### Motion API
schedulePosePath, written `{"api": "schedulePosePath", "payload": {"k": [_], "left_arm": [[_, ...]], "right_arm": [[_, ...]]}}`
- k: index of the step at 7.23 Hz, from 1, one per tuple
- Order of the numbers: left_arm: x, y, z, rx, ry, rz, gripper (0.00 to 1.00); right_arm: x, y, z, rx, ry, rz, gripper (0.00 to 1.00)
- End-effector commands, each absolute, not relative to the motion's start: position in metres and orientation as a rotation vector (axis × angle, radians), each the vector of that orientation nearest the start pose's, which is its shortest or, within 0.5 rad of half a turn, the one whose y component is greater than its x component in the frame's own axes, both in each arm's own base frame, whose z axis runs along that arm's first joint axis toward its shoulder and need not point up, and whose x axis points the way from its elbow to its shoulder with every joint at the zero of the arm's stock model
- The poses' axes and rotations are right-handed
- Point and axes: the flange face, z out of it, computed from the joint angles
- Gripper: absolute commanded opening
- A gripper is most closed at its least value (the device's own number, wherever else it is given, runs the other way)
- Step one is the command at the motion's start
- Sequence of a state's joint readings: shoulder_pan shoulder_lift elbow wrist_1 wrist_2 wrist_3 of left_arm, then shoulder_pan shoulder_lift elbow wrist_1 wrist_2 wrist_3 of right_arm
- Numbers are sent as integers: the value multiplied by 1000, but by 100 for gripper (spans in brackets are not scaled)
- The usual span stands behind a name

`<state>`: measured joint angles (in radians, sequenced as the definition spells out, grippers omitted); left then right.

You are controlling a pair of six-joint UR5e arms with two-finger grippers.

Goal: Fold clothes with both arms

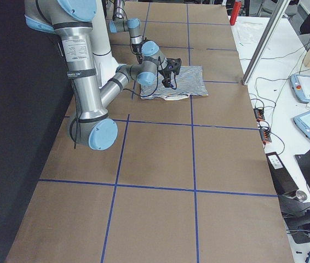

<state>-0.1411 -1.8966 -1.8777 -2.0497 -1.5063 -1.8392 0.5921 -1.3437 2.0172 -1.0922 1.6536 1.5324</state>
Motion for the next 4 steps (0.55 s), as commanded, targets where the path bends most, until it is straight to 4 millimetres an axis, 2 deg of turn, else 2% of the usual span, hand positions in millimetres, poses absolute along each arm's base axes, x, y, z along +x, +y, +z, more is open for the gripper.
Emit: {"api": "schedulePosePath", "payload": {"k": [1,4], "left_arm": [[560,-221,286,-14,1126,-402,0],[556,-224,283,-11,1134,-407,0]], "right_arm": [[-373,-402,281,290,-1128,443,100],[-372,-401,279,290,-1133,441,100]]}}
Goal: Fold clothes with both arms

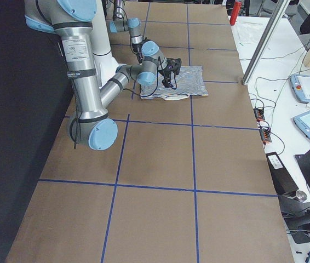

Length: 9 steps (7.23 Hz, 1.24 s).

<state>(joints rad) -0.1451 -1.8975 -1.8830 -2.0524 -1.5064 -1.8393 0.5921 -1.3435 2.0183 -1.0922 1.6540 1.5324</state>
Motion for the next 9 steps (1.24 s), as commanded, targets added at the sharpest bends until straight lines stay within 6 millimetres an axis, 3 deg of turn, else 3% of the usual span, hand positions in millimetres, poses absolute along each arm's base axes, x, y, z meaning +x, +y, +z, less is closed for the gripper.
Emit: {"api": "schedulePosePath", "payload": {"k": [1,2,3,6,7,8,9], "left_arm": [[554,-224,280,-9,1141,-409,0],[555,-226,276,-6,1147,-411,0],[555,-226,275,-6,1149,-411,0],[556,-226,267,-7,1164,-411,0],[556,-227,267,-5,1164,-413,0],[556,-227,267,-5,1164,-413,0],[555,-227,265,-5,1169,-413,0]], "right_arm": [[-374,-399,273,234,-1155,522,95],[-384,-405,240,140,-1162,650,84],[-398,-398,212,90,-1083,692,83],[-463,-333,211,27,-908,692,76],[-487,-306,216,31,-859,649,77],[-517,-286,229,53,-807,618,77],[-534,-273,240,51,-776,618,75]]}}
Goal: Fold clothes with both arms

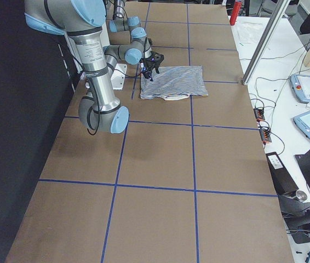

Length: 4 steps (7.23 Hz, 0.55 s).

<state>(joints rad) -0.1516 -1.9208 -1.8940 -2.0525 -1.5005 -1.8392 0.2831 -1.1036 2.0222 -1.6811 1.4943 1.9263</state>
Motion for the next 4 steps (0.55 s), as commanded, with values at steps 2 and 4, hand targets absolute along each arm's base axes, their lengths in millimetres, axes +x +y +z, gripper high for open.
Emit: {"api": "schedulePosePath", "payload": {"k": [2,4], "left_arm": [[556,-227,261,-7,1175,-411,0],[556,-227,262,-7,1172,-412,0]], "right_arm": [[-552,-272,258,48,-729,633,69],[-555,-265,263,46,-698,624,68]]}}
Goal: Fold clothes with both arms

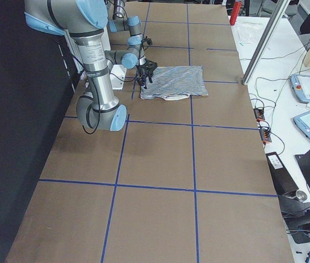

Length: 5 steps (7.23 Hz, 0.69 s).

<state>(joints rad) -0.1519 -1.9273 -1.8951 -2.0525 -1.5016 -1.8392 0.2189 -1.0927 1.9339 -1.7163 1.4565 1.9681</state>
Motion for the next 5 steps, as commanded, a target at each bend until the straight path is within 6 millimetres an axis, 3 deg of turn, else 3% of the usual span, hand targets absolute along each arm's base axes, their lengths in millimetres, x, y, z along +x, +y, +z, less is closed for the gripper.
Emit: {"api": "schedulePosePath", "payload": {"k": [1,5], "left_arm": [[556,-226,263,-8,1172,-410,0],[556,-226,262,-8,1173,-410,0]], "right_arm": [[-557,-259,265,42,-695,615,67],[-570,-251,283,66,-658,611,66]]}}
